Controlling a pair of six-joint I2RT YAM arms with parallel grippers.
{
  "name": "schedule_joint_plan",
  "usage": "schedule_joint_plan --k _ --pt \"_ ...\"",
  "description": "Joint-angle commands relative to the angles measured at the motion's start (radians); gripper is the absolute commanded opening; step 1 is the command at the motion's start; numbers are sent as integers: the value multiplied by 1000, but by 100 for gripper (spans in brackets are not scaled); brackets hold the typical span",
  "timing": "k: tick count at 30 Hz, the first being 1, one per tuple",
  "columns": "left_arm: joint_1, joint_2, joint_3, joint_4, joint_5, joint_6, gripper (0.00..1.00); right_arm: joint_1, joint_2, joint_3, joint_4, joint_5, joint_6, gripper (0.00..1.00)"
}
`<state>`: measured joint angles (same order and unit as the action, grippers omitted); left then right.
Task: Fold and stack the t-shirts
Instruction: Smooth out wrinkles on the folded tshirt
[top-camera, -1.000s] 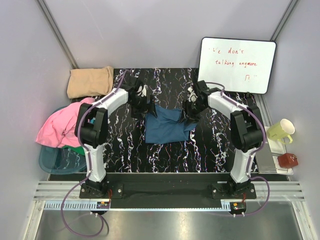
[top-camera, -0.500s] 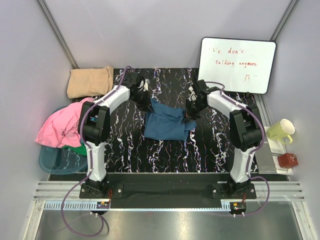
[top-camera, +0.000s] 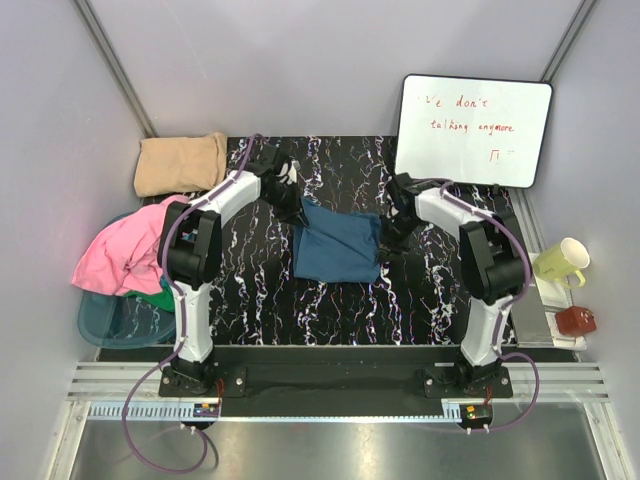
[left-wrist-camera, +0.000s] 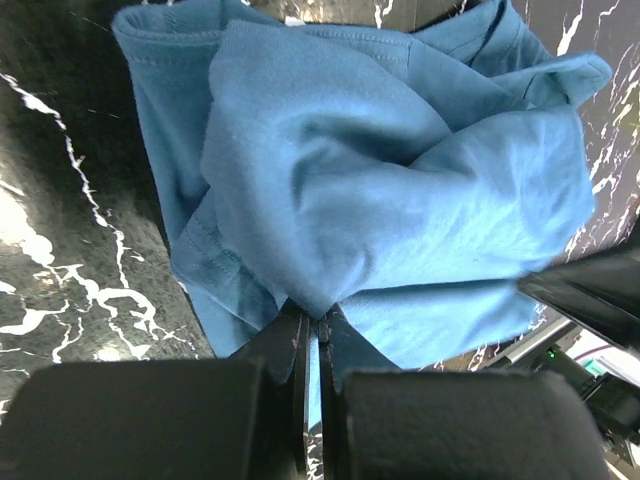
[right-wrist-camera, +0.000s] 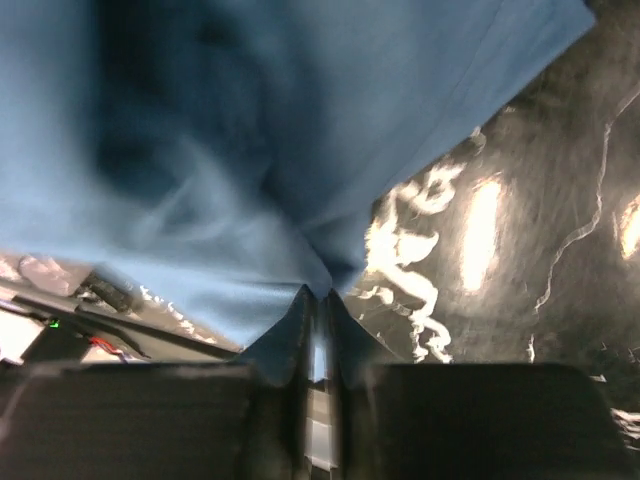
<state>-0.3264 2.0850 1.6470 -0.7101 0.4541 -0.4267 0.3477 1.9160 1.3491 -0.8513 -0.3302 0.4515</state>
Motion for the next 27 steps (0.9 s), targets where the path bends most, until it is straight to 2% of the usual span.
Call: schedule_joint_plan --k 1,2,4,5,7,12,14,18,27 --pt "12 -2 -6 18 -15 -1 0 -1 69 50 -138 48 -27 33" --pt "12 -3 -7 18 -12 -1 0 0 57 59 -138 60 -34 52" --pt "12 -12 -18 18 -20 2 5 0 3 99 -141 101 -57 71" --pt "12 -16 -22 18 -23 0 7 0 -14 128 -141 117 -69 85" --pt "12 -22 -32 18 -25 2 9 0 -54 157 -140 157 -77 91" --pt "10 -20 -38 17 -23 2 9 -1 -77 225 -86 191 -79 90" --pt "12 -19 -36 17 -23 3 8 -1 -68 232 -60 174 -70 85" --pt "12 -14 -33 18 -23 6 8 -12 -6 248 26 83 -50 69" --pt "12 -2 -35 18 -18 11 8 -26 121 323 118 -16 -13 57"
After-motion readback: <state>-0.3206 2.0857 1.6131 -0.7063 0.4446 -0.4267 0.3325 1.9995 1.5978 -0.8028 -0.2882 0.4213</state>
